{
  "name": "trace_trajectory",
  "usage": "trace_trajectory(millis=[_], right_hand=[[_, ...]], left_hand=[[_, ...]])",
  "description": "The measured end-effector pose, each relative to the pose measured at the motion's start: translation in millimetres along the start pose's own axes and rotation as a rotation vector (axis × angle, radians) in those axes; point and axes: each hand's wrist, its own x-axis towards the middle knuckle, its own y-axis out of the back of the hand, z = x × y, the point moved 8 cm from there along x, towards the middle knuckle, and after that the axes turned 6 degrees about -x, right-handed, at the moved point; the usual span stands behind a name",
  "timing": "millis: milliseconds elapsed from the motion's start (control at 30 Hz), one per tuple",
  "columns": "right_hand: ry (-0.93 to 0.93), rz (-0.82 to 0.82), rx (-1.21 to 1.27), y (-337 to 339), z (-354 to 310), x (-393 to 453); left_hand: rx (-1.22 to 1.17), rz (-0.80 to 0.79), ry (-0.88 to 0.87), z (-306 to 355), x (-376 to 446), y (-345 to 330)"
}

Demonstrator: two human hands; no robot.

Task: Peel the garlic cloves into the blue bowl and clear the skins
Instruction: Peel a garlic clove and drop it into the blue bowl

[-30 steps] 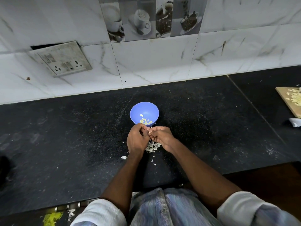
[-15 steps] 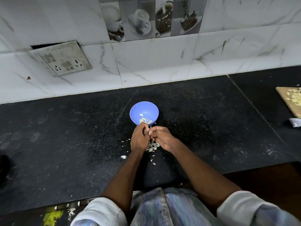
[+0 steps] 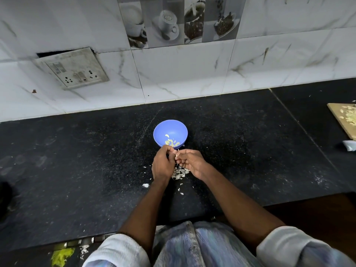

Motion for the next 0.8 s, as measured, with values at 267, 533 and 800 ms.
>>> trace_trajectory(millis=[267,533,800], right_hand=[[-0.004,-0.015,-0.002,-0.9,1.1,-3.4],[-0.052,-0.022,0.059,-3.7,1.3,-2.7],[-0.073,0.004,0.132,-2.7,0.5,-0.4]], left_hand=[[0.034,0.014,-0.014,3.6,-2.9,-0.5],[0.053,-0.025,-0.006,6.2,-7.0,-8.1],[0.068,-0.071,-0.087,9.4,-9.2,-7.4]])
